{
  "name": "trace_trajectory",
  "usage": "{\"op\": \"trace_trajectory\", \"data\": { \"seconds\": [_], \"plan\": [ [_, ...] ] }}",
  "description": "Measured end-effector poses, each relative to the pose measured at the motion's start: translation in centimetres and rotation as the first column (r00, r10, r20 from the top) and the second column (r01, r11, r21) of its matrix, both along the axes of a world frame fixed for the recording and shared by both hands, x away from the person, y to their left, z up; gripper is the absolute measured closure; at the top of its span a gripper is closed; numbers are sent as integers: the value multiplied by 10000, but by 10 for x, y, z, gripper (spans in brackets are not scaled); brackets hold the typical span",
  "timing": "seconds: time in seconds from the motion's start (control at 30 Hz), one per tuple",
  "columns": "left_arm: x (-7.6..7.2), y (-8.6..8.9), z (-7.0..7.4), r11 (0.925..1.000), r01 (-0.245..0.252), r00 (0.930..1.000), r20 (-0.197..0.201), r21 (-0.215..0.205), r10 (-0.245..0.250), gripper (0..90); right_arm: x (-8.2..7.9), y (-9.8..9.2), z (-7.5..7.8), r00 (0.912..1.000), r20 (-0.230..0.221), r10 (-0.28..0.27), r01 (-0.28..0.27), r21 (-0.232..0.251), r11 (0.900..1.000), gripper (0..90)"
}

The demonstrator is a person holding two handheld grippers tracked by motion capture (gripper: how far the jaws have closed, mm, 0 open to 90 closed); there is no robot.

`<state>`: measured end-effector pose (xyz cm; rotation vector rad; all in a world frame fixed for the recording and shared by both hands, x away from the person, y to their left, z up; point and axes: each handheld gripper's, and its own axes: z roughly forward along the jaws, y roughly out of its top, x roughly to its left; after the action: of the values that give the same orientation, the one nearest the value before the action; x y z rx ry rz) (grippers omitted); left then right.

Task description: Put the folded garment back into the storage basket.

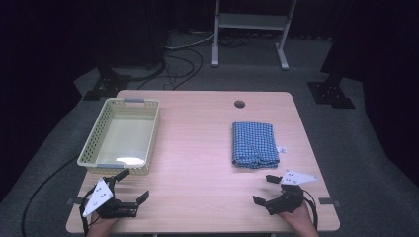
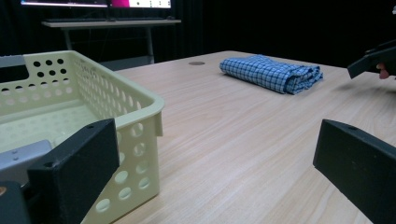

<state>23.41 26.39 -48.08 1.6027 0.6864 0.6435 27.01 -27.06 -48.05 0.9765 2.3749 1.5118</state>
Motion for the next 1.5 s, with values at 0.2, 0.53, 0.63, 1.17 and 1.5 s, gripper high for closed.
{"op": "trace_trajectory", "data": {
  "seconds": [0.2, 0.53, 0.63, 1.17, 1.5],
  "plan": [
    [0, 0, 0, 10000, -45, 10000, -22, -17, 45, 0, 2, 2, 0, 9998, -195, 90, -93, -157, 9998, 0],
    [-1, -1, 0, 9999, -138, 9999, 53, -7, 138, 0, -3, 8, 2, 9999, 32, 120, -118, -437, 9990, 0],
    [-1, -1, 0, 9999, -118, 9999, 9, -32, 118, 0, -3, 11, 2, 9998, -26, 195, -196, -611, 9979, 0],
    [-1, -1, 0, 9997, -245, 9997, -8, -52, 245, 0, -4, 20, 8, 9971, -299, 699, -715, -545, 9960, 0],
    [-1, -1, 0, 9997, -229, 9997, -8, -55, 229, 0, -7, 27, 20, 9949, -136, 1002, -1007, -470, 9938, 0]
  ]
}}
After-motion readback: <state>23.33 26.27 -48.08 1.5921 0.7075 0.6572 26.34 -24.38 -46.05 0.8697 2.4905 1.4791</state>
